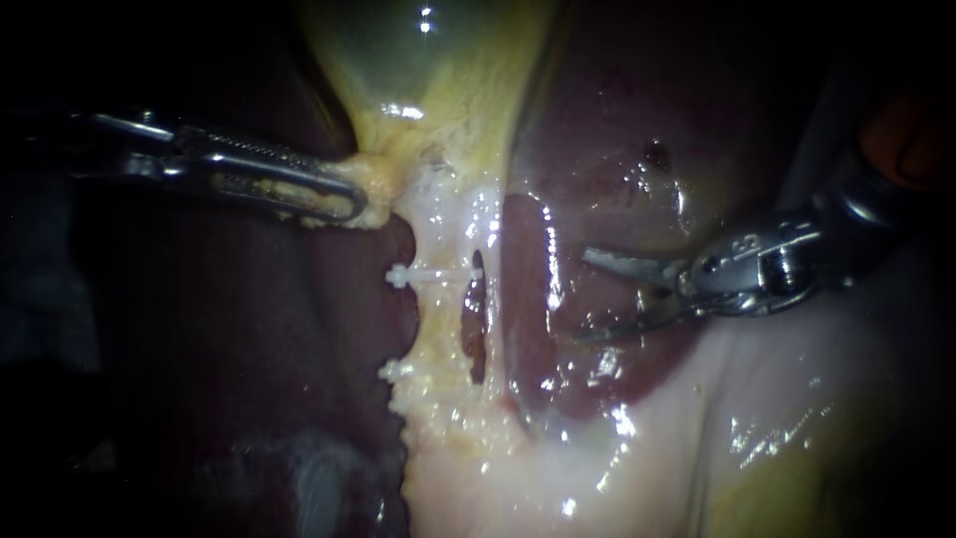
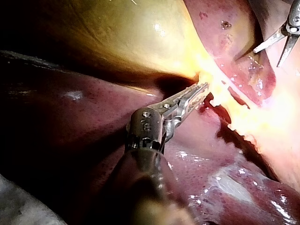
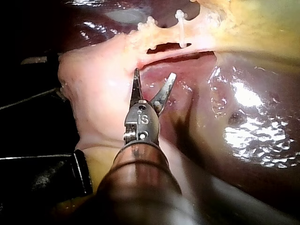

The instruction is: Go to the cutting position left tube

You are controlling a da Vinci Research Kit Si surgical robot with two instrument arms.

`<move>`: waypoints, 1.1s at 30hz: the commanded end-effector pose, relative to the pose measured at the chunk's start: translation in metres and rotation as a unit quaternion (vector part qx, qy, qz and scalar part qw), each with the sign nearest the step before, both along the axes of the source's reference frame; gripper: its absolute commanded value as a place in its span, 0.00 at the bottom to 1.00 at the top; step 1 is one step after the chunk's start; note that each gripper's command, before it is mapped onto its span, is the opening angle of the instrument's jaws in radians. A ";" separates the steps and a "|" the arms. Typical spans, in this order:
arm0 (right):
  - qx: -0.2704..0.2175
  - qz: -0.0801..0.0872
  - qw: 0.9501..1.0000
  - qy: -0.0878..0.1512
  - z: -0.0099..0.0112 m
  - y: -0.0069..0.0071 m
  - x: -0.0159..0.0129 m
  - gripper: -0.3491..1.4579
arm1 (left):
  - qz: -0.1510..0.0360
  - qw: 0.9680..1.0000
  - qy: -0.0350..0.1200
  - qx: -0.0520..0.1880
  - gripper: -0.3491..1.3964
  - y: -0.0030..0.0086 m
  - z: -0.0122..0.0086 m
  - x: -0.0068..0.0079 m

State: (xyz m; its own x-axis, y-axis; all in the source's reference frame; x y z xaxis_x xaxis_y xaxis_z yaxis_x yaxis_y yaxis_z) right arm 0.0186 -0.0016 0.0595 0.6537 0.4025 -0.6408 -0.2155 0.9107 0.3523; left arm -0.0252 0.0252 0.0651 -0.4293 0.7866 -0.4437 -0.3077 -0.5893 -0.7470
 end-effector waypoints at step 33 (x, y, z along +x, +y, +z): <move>0.074 -0.068 0.993 0.062 -0.0010 -0.0015 0.0052 0.97 | -0.016 1.000 0.007 -0.003 0.00 0.0022 -0.0067 0.0048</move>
